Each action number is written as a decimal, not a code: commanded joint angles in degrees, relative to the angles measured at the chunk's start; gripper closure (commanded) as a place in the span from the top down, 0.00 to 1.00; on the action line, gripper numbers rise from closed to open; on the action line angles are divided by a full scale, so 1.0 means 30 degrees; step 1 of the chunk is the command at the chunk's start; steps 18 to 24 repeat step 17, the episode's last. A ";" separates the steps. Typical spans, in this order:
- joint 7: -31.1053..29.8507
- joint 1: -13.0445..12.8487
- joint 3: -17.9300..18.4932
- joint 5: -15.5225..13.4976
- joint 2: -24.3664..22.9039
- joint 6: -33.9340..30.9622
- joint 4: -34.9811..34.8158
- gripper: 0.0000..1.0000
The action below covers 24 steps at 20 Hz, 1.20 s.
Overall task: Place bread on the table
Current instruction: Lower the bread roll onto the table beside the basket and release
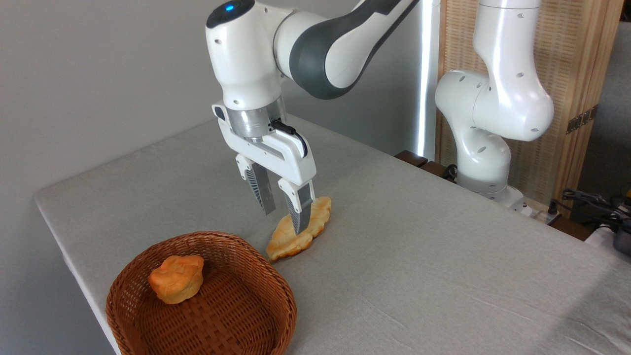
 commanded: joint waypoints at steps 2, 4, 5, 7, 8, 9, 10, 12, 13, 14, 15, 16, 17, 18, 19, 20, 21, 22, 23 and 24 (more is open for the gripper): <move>0.0118 0.0000 0.0224 -0.0041 -0.0128 0.0866 0.1845 1.00; 0.0148 0.0058 0.0342 -0.0012 -0.0070 0.1948 0.2082 1.00; 0.0177 0.0146 0.0371 -0.0012 -0.0041 0.2476 0.2141 1.00; 0.0264 0.0205 0.1099 0.0017 -0.0040 0.2949 0.2373 1.00; 0.0758 0.0205 0.1539 -0.0012 0.0018 0.2921 0.2723 1.00; 0.1720 0.0205 0.1747 -0.0012 0.0134 0.2689 0.3046 1.00; 0.2368 0.0176 0.1923 -0.0186 0.0251 0.2513 0.3252 1.00; 0.2404 0.0176 0.1924 -0.0247 0.0398 0.2482 0.3459 1.00; 0.2491 0.0176 0.1953 -0.0276 0.0428 0.2453 0.3546 1.00; 0.2520 0.0205 0.2012 -0.0305 0.0428 0.2481 0.3576 1.00; 0.2550 0.0205 0.2186 -0.0305 0.0428 0.2482 0.3635 1.00; 0.2521 0.0205 0.2391 -0.0334 0.0428 0.2453 0.3722 1.00; 0.2521 0.0205 0.2393 -0.0334 0.0428 0.2481 0.3752 1.00; 0.2521 0.0205 0.2393 -0.0334 0.0428 0.2481 0.3752 1.00; 0.2521 0.0205 0.2393 -0.0334 0.0428 0.2481 0.3752 1.00; 0.2521 0.0205 0.2393 -0.0334 0.0428 0.2481 0.3752 1.00; 0.2521 0.0205 0.2393 -0.0334 0.0428 0.2481 0.3752 1.00; 0.2521 0.0205 0.2393 -0.0334 0.0428 0.2481 0.3752 1.00; 0.2521 0.0205 0.2393 -0.0334 0.0428 0.2481 0.3752 1.00; 0.2521 0.0205 0.2393 -0.0334 0.0428 0.2481 0.3752 1.00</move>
